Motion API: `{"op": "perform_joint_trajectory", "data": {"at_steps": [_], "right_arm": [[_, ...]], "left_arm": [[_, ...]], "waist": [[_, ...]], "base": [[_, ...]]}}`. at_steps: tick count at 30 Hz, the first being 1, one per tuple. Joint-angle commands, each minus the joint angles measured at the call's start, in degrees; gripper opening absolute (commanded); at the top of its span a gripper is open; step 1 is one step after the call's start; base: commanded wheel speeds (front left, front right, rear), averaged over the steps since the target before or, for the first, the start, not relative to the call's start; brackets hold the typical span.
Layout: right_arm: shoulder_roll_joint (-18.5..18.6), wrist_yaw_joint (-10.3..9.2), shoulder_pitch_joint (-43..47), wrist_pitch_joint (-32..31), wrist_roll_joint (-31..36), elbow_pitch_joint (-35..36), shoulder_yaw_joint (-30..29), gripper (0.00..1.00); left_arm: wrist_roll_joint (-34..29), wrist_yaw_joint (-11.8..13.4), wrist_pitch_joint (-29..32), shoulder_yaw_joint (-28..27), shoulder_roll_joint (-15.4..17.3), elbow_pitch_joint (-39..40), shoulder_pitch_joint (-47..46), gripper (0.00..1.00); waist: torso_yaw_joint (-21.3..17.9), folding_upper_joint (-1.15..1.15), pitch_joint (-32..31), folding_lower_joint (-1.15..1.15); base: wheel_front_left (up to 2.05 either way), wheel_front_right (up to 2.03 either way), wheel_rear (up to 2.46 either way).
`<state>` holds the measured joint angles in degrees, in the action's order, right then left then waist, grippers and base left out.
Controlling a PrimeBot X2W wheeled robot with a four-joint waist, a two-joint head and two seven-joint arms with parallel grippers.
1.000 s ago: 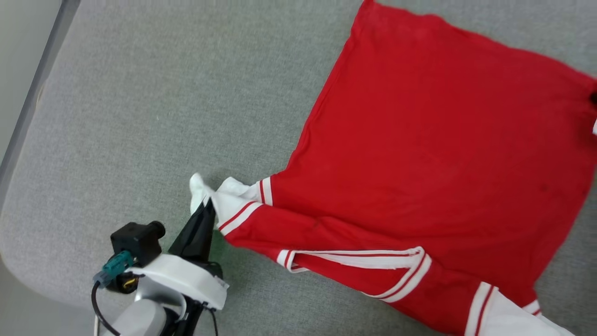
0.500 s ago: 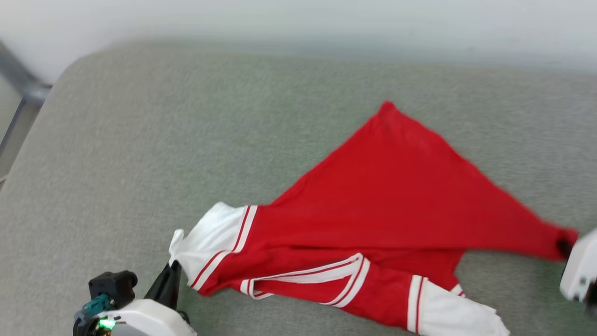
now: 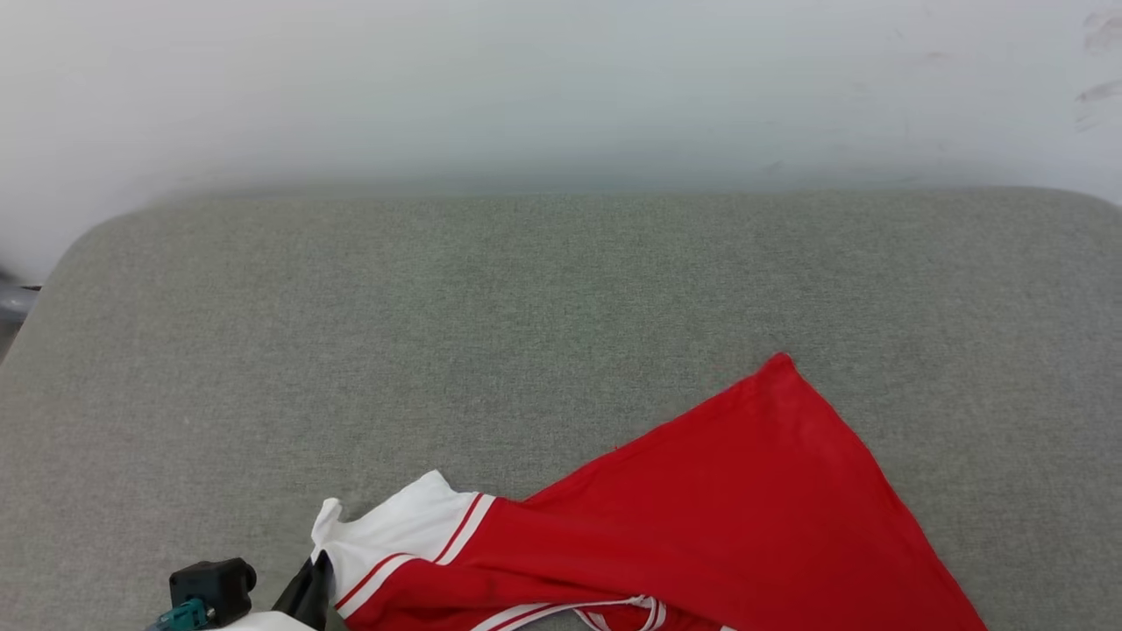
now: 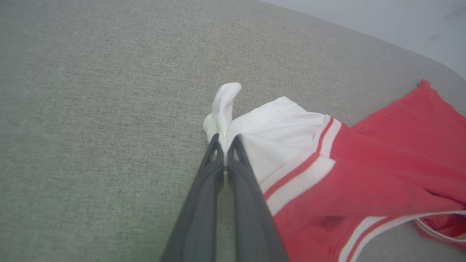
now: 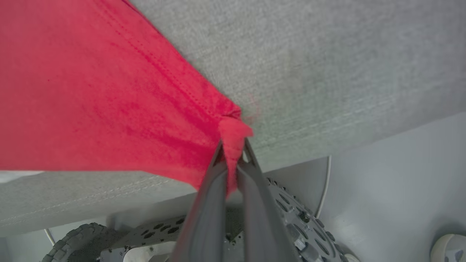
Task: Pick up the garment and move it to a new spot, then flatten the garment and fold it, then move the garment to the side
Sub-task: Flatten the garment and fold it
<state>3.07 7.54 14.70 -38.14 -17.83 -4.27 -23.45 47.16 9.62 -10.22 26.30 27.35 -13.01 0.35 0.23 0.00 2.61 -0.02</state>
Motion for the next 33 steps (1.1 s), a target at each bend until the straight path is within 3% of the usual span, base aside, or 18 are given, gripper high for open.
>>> {"op": "perform_joint_trajectory", "data": {"at_steps": [1,2,3,10,11,17,22,28,33], "right_arm": [[-0.17,-0.10,0.83,0.92,-1.69,-0.83,0.47,0.00],[-0.22,-0.10,1.10,1.83,-2.74,-1.50,1.04,0.33],[-0.22,-0.10,1.05,3.27,-3.59,-1.91,1.39,1.00],[-0.20,-0.09,-4.00,18.15,-1.60,-0.63,1.03,1.00],[0.57,-0.09,-7.00,24.56,-0.41,-0.92,1.26,1.00],[4.27,-0.08,-15.05,29.37,-0.59,-6.35,5.48,1.00],[8.87,-0.09,-24.15,23.67,-2.35,-12.72,12.61,1.00],[15.70,-0.08,-34.88,8.36,-6.84,-17.06,21.25,1.00],[19.28,-0.08,-42.03,-1.95,-8.86,-17.98,28.12,1.00]], "left_arm": [[-0.12,0.29,0.02,0.15,0.25,-0.04,0.61,0.00],[-0.06,0.35,-0.03,0.11,0.24,0.00,0.67,0.00],[-0.09,0.48,0.02,0.21,0.14,0.11,0.74,0.00],[-0.75,0.26,0.48,1.09,0.19,0.94,-0.63,0.00],[-1.23,0.39,0.70,1.71,-0.23,1.59,-1.36,0.00],[-2.29,0.04,0.80,2.62,-1.17,3.13,-4.41,0.00],[-3.46,-0.41,1.11,3.59,-1.96,4.23,-7.66,0.00],[-4.45,-1.33,1.07,4.61,-3.21,4.71,-11.36,0.00],[-4.73,-2.18,0.29,5.01,-4.04,4.41,-13.78,0.00]], "waist": [[-0.25,0.00,-0.34,0.02],[-0.33,0.00,-0.45,0.02],[-0.35,0.00,-0.52,0.02],[0.57,0.00,-0.58,0.02],[1.58,0.00,-0.35,0.02],[3.97,0.00,1.67,0.02],[5.69,0.00,4.83,0.02],[7.97,0.00,8.26,0.02],[9.26,0.00,11.39,0.02]], "base": [[0.00,0.00,0.00],[0.00,0.00,0.00],[0.00,0.00,0.00],[0.00,0.00,0.00],[0.00,0.00,0.00],[0.00,0.00,0.00],[0.00,0.00,0.00],[0.00,0.00,0.00],[0.00,0.00,0.00]]}}
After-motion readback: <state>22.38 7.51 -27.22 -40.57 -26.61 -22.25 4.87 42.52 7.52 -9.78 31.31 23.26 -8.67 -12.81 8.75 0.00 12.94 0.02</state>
